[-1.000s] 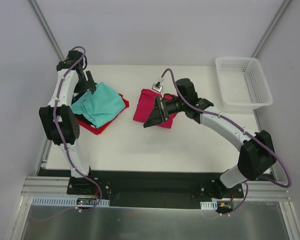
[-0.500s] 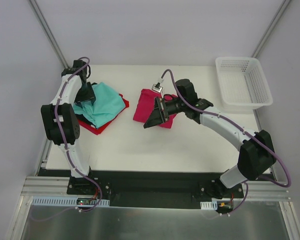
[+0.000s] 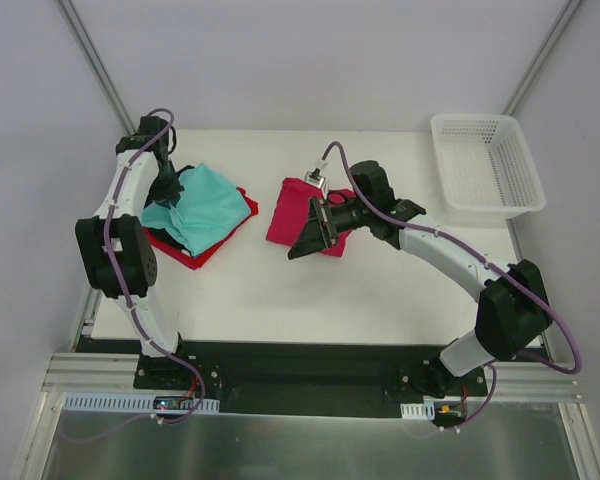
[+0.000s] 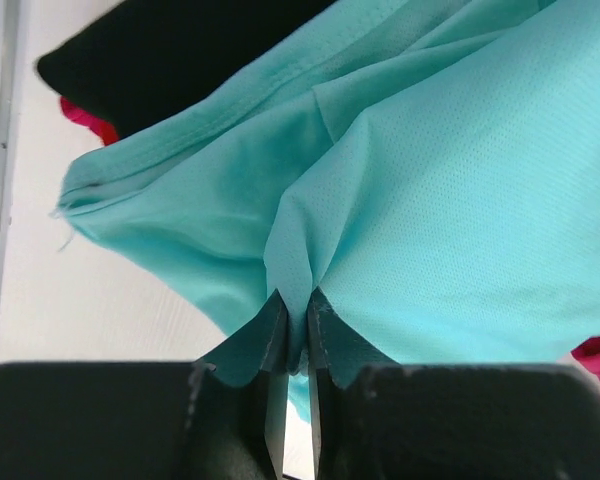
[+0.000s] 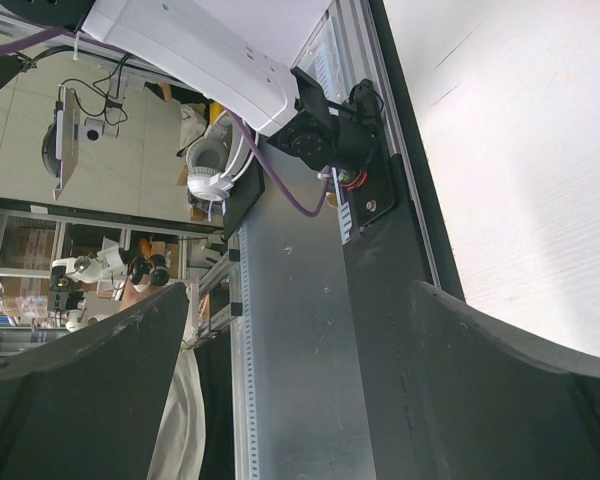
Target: Fold and stack the t-shirts
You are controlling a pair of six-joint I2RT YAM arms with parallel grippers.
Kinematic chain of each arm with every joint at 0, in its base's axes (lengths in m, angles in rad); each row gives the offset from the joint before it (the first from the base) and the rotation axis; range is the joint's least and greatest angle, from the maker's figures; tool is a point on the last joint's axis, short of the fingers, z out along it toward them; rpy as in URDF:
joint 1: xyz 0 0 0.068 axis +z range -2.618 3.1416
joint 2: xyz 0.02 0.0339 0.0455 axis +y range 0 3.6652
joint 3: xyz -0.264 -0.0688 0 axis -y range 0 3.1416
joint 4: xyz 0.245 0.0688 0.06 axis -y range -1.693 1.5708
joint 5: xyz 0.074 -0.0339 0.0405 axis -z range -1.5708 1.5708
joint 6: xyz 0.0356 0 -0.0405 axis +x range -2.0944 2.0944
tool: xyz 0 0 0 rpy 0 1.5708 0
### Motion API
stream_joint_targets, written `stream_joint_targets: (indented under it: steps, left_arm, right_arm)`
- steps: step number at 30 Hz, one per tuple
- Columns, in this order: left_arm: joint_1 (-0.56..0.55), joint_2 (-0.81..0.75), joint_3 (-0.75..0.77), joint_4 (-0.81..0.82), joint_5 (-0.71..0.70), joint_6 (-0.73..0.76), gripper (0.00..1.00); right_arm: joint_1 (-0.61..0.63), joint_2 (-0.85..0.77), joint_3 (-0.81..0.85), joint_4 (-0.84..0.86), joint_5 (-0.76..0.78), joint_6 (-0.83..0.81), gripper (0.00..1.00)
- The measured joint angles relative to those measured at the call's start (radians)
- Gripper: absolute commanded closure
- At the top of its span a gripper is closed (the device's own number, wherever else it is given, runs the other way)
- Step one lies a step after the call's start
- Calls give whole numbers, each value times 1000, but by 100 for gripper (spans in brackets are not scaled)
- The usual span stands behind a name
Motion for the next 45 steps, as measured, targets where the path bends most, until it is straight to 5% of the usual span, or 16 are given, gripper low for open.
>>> stream_joint_targets:
  steps: [13,14,15,31,36,45]
  left_arm:
    - [103,-99,-6,-1,-10,27,89]
    - [108,-98,-8,-1,-10,29,51]
    - [110,-98,-10,-1,-9,32,1]
    - [118,-87,-18,51,65,49,1]
    - [80,-123,81,38,102,48,1]
    - [32,-76,195,96,457,73,1]
  right_arm:
    - [30,0,0,0,0,0,4]
    - [31,0,0,0,0,0,4]
    - [32,0,0,0,0,0,4]
    - [33,0,0,-10,0,-8,4]
    - [35,2,0,-13,6,-8,4]
    - [39,65,14,-27,37,-8,4]
